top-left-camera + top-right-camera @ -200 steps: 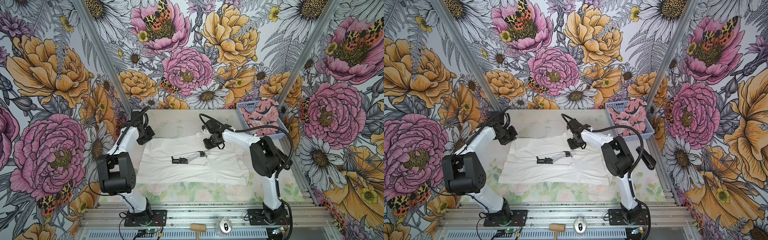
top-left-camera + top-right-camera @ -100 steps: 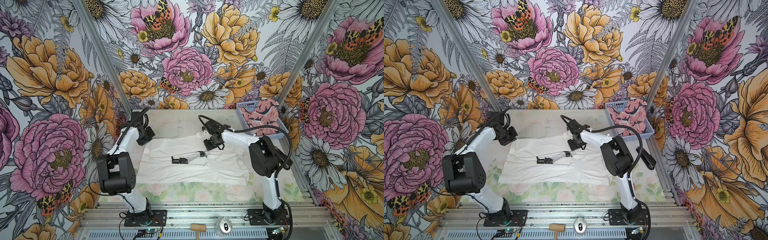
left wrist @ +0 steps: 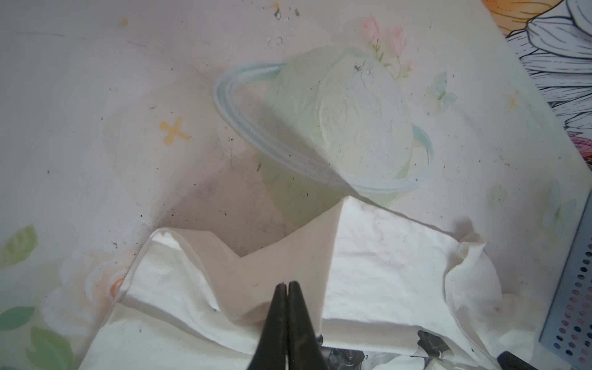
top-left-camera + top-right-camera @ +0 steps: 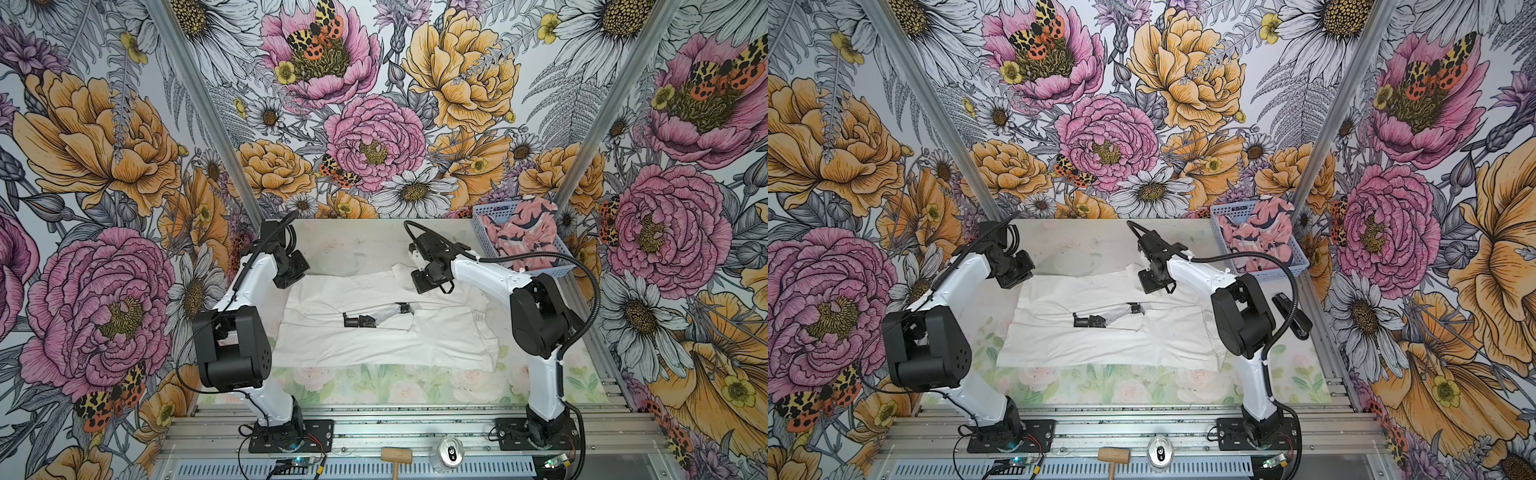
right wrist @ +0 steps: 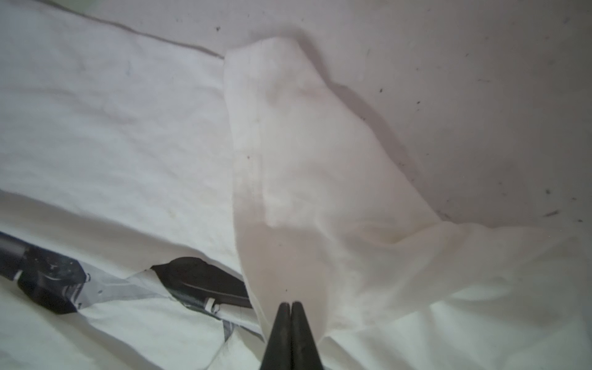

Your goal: Fold and stack the mixed laundry pile

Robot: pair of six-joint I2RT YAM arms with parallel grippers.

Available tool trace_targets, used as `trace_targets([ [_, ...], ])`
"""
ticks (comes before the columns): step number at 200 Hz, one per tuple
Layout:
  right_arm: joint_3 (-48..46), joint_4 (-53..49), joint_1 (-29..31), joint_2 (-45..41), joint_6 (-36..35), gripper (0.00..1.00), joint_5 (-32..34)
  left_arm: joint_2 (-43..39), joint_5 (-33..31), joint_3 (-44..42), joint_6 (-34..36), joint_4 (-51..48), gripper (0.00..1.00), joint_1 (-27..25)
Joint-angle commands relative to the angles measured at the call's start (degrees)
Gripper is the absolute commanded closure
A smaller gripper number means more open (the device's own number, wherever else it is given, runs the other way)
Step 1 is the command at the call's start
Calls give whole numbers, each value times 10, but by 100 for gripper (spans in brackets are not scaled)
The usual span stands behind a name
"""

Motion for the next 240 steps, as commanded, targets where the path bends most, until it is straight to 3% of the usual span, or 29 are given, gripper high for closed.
trace_targets([
  [1,39,5,-28,-40,17,100,-3,13,14,46,-2,12,100,0],
  [51,90,4,-60,-34,16,100,-7,46,25,95,11,12,100,2],
  [90,90,-7,-65,-64,16,100,-9,17,31,79,18,11,100,8],
  [184,-28,-35,-65,-220,27,100,-17,-86,25,-48,51,11,100,38],
  [240,-87,-42,-64,-269,68,100,-60,-109,18,-82,68,20,100,35],
])
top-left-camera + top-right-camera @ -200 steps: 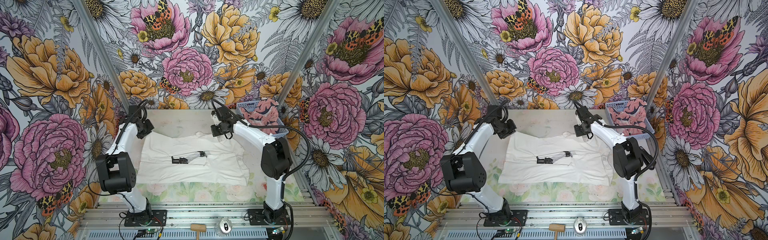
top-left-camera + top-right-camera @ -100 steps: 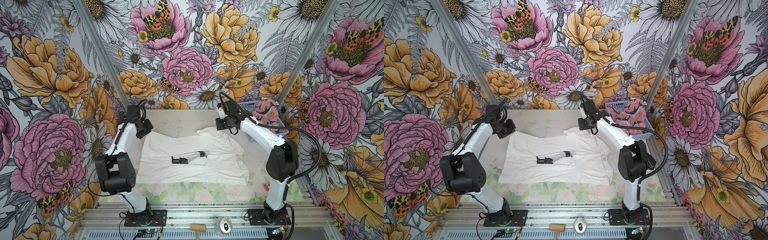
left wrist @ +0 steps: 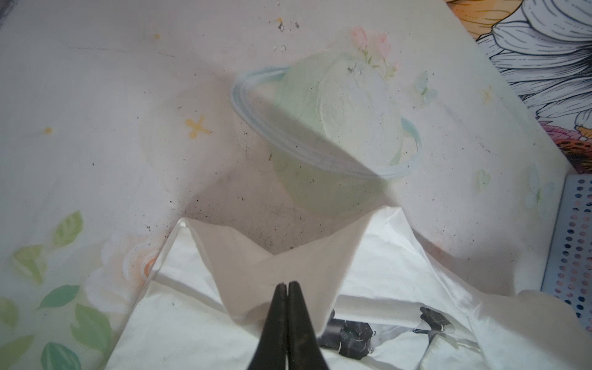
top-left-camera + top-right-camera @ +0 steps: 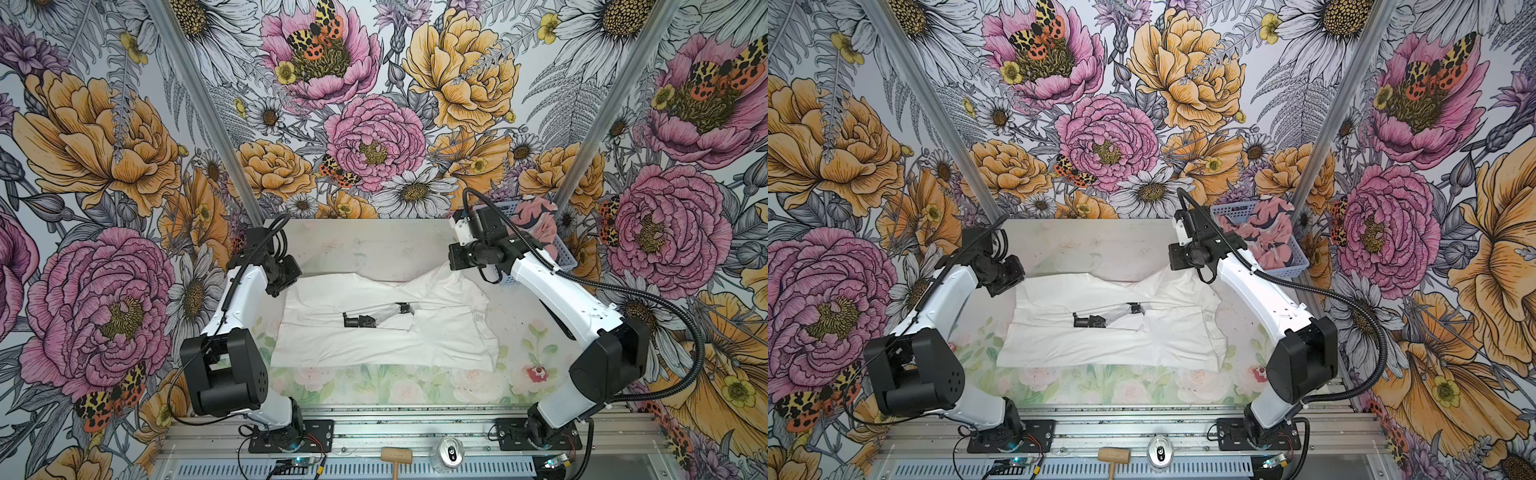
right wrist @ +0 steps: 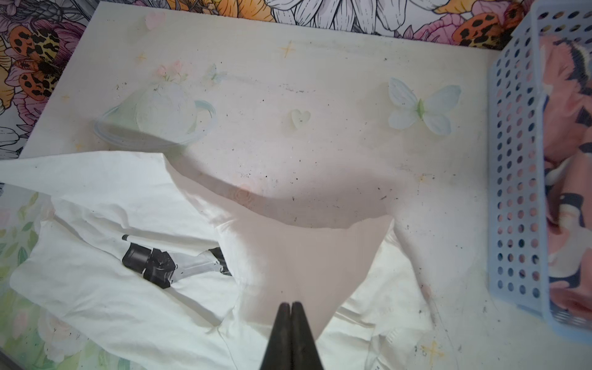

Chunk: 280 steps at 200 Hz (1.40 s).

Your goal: Fold and stack the mixed laundry pile

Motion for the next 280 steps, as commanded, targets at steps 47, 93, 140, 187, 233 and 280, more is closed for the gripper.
trace_targets([
  [47,-45,-18,4,-71,78,100,-71,-64,-61,-50,36,7,100,2],
  [93,-98,-44,-14,-124,104,100,-62,-82,-153,-87,52,10,100,2],
  [140,-140,-44,-41,-151,124,100,-70,-81,-181,-112,66,41,100,0],
  [187,-176,-44,-52,-172,140,100,-80,-96,-192,-147,67,42,100,-7],
  [233,-170,-49,-59,-187,152,100,-91,-99,-235,-169,72,42,100,-26],
  [280,-178,-59,-65,-210,167,100,-96,-84,-258,-173,81,47,100,-27],
])
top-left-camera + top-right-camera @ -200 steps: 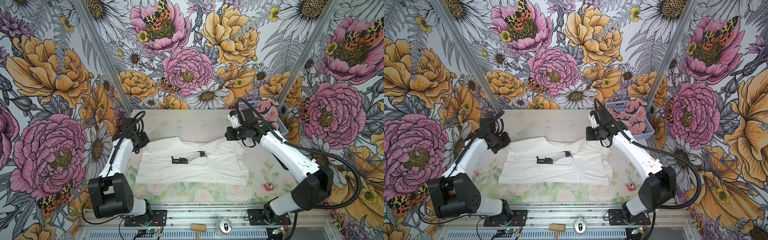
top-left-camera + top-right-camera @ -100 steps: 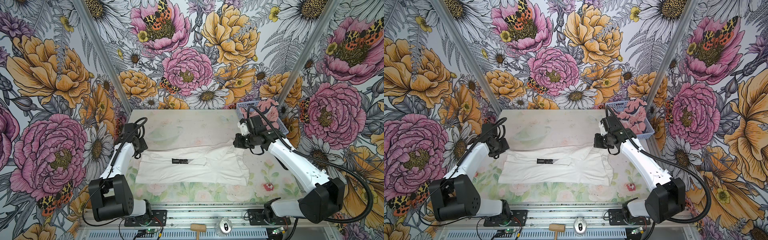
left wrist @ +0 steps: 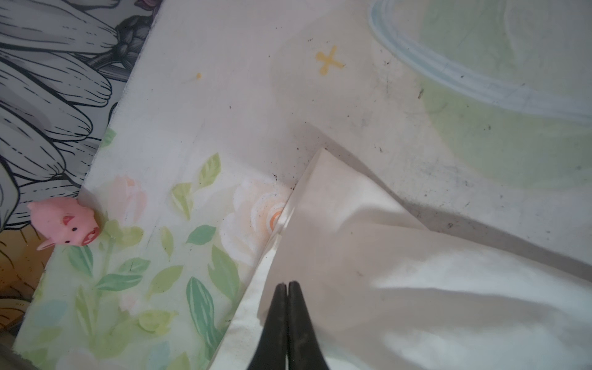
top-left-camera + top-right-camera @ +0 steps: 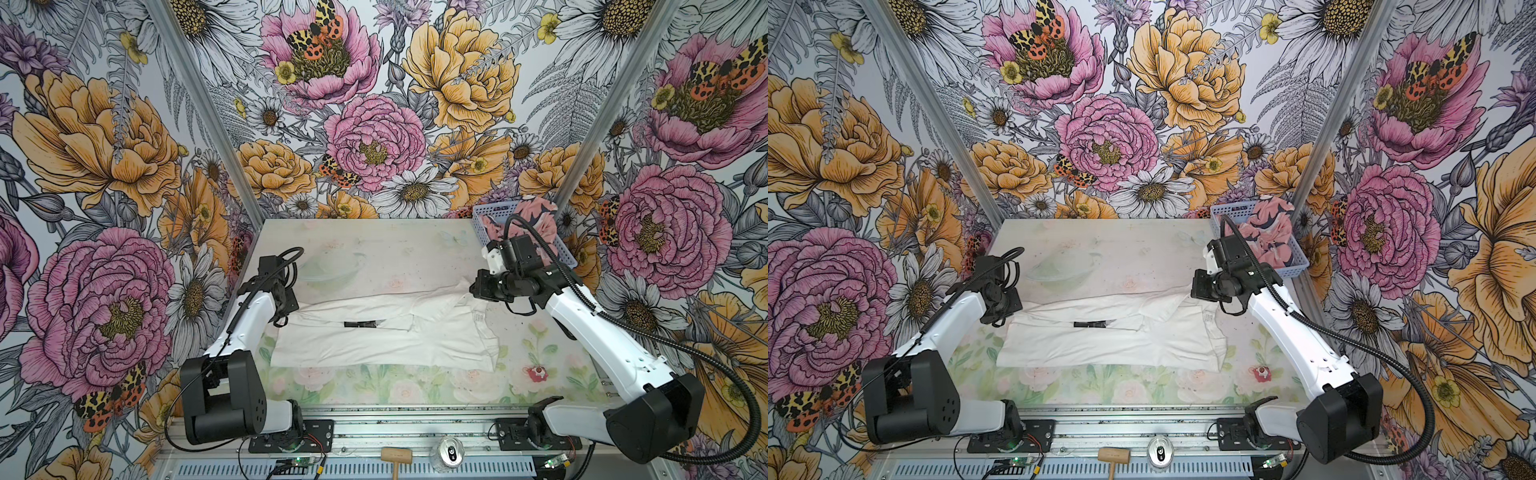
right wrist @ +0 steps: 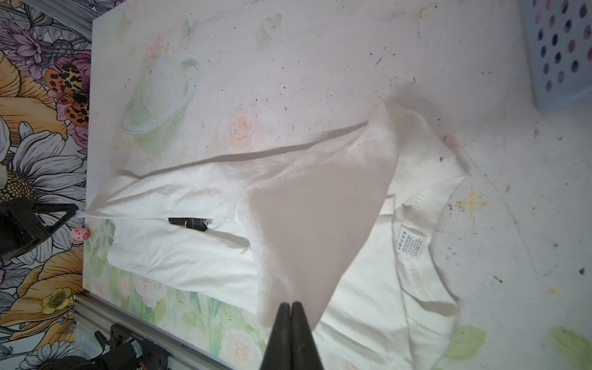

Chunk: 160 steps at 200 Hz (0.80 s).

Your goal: Fold and stack the mixed laundry pile

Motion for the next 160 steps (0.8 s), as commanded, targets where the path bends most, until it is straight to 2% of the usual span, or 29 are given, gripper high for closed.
trace_targets([
  [1,1,-6,-7,-21,12,100,-5,0,-27,0,12,19,100,-1],
  [38,84,19,-35,54,-31,100,22,48,-7,61,19,49,100,-7],
  [68,159,54,-66,157,-62,100,22,120,-6,139,38,76,100,-6],
  [114,285,109,-88,310,-66,100,16,225,-2,238,56,110,100,-8],
  [160,370,116,-105,384,-66,100,24,302,3,297,74,147,100,-12],
])
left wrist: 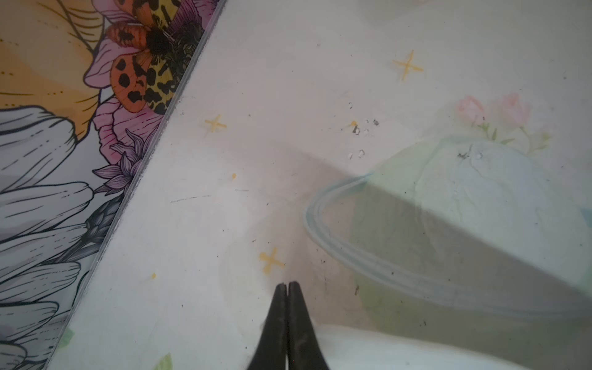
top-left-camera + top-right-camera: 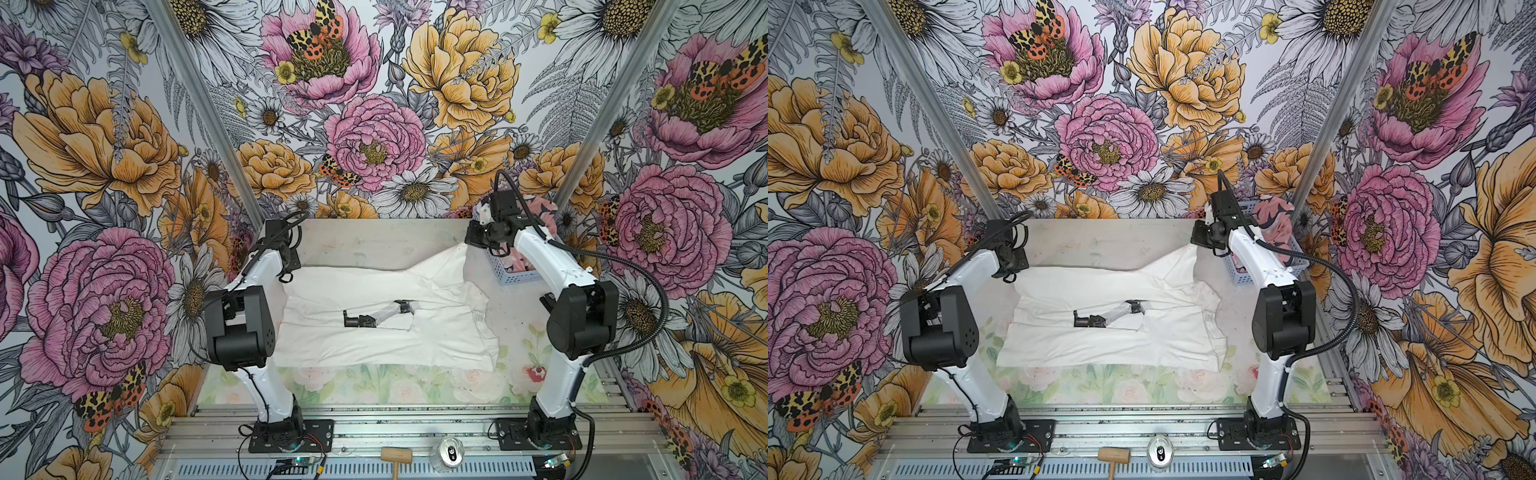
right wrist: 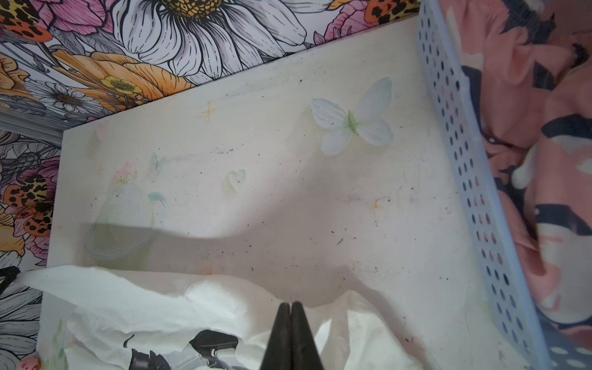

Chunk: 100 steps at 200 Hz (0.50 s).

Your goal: Fold and stack the mixed laundry pile

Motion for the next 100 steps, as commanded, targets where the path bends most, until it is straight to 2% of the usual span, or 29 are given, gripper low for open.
trace_targets([
  [1,49,23,-10,13,-7,100,8,32,6,36,23,34,100,-5],
  [58,67,22,-19,50,-3,100,-13,94,12,80,32,48,100,-6],
  [100,10,23,-19,17,3,100,-30,57,11,6,26,69,100,-4],
])
